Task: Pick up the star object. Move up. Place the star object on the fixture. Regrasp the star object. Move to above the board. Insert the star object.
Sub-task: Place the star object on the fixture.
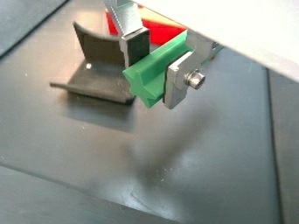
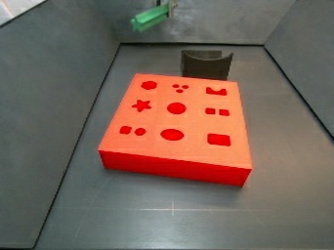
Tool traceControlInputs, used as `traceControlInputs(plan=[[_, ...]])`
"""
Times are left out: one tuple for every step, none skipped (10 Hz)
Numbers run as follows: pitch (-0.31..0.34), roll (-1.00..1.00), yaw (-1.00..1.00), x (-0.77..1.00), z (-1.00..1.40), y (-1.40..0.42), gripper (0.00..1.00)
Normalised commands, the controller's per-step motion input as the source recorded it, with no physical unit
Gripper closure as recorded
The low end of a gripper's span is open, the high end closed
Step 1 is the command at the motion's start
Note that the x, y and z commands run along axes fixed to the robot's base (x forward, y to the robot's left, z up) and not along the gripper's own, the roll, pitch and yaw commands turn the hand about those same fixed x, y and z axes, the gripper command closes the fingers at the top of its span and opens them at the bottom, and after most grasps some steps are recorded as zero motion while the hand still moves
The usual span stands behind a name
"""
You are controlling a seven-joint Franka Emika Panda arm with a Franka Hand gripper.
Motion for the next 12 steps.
traceControlInputs(plan=[[0.062,0.06,-0.01,-0.02,0.8,0.0,1.0],[0.073,0.07,0.0,-0.01,0.58,0.0,1.0],[0.081,0.07,0.0,-0.01,0.47,0.0,1.0],[0.096,0.08,0.01,0.0,0.25,0.0,1.0],[-0.007,-0.22,1.0,0.88,0.22,-1.0,1.0],[-0.008,-0.22,1.0,0.89,0.18,-1.0,1.0],[0.017,-0.25,1.0,0.94,0.17,-1.0,1.0],[0.053,-0.31,1.0,1.0,0.16,-0.93,1.0],[0.097,-0.36,1.0,1.0,0.13,-0.78,1.0],[0.118,-0.34,0.88,1.0,0.1,-0.66,1.0],[0.156,-0.26,0.47,0.9,0.05,-0.29,1.0],[0.166,-0.25,0.34,0.85,0.04,-0.21,1.0]])
